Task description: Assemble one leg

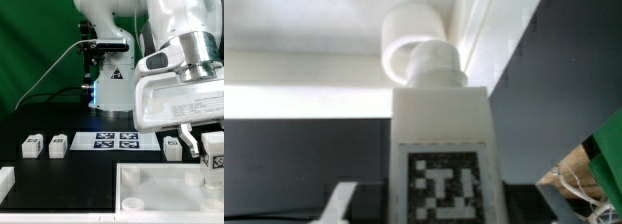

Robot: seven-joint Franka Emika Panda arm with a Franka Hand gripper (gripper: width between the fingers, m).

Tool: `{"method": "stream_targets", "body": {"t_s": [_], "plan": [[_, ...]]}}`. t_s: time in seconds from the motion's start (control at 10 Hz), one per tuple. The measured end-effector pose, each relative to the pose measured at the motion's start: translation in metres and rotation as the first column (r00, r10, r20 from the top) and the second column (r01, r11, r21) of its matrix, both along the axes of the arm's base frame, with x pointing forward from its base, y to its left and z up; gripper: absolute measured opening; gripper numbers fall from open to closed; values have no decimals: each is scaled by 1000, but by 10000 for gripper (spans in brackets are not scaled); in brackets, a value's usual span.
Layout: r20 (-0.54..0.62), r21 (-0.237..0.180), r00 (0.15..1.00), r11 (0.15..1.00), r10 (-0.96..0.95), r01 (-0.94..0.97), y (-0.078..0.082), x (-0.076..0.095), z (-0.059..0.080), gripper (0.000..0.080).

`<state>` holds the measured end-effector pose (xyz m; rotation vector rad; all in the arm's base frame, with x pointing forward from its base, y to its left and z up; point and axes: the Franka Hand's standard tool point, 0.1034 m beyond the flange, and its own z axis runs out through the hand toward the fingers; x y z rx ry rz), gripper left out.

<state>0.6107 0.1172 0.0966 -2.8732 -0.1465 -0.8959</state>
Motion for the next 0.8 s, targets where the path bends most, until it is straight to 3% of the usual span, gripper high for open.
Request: {"method": "stream_targets", "body": {"t_s": [0.4, 0.8], "plan": [[9, 1, 1000, 1000, -13, 13, -6, 15, 2, 291], [-3, 3, 1000, 1000, -13, 13, -4, 13, -12, 291]]}}
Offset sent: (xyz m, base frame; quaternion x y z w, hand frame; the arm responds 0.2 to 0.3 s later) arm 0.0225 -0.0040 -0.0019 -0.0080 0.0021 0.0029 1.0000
